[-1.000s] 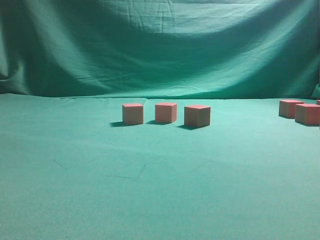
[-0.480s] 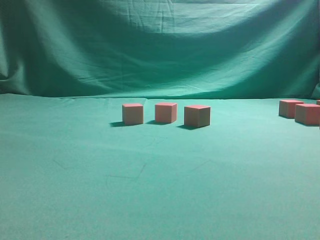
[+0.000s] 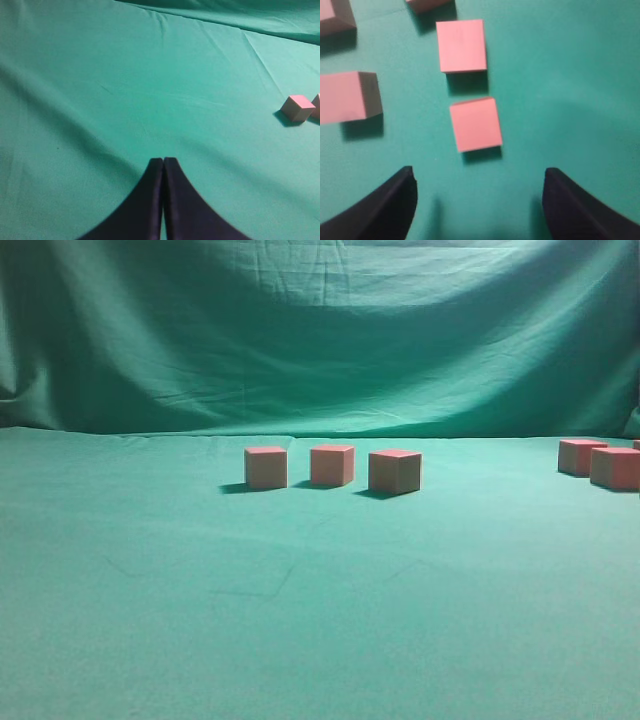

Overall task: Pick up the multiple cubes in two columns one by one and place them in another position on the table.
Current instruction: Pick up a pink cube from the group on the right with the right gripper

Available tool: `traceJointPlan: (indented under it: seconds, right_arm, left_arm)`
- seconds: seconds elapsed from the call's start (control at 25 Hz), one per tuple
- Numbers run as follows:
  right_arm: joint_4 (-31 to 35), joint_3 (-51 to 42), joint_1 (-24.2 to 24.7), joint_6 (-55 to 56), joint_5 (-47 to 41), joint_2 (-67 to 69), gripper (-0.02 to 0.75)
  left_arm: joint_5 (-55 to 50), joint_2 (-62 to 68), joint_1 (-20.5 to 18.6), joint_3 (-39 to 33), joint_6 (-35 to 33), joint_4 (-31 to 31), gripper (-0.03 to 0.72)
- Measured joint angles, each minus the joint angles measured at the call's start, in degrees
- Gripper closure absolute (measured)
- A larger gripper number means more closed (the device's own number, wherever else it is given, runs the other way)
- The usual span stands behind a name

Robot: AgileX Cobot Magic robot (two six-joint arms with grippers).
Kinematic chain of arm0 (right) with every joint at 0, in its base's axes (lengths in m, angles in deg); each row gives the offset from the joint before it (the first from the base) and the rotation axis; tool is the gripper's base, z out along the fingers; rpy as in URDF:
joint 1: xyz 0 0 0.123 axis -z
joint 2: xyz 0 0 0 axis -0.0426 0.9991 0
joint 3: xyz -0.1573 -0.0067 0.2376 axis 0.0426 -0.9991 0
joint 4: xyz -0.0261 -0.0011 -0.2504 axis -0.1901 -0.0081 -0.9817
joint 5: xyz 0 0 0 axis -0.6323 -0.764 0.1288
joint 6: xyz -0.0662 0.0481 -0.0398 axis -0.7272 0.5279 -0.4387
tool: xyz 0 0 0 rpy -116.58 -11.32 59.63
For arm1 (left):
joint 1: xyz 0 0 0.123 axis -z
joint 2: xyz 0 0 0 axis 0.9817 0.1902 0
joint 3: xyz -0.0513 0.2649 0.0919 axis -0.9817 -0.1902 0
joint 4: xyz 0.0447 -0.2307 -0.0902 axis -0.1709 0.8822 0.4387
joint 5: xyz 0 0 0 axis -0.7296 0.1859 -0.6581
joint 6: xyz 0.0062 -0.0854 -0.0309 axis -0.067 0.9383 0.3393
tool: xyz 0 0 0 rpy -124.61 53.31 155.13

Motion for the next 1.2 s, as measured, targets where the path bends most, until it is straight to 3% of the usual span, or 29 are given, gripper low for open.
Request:
traceJointPlan:
  seconds: [0.56, 0.72, 0.8, 1.04, 1.2]
  right_arm:
    - [0.0, 0.0, 0.0, -2.3, 10.1, 9.8, 0.275]
    - [-0.1, 0.0, 0.0, -2.3, 10.1, 11.2, 0.456]
    - [-0.1, 0.0, 0.0, -2.3, 10.1, 11.2, 0.465]
    - [1.0, 0.5, -0.3, -2.3, 5.7, 10.3, 0.465]
    - [2.7, 3.0, -5.5, -5.4, -1.4, 5.0, 0.465]
  left_arm:
    - [0.0, 0.0, 0.0, 0.0, 0.0, 0.0, 0.688]
    - [0.0, 0.0, 0.0, 0.0, 0.0, 0.0, 0.688]
    - [0.0, 0.0, 0.0, 0.0, 0.0, 0.0, 0.688]
    - [0.0, 0.0, 0.0, 0.0, 0.0, 0.0, 0.688]
    - [0.0, 0.0, 0.0, 0.0, 0.0, 0.0, 0.688]
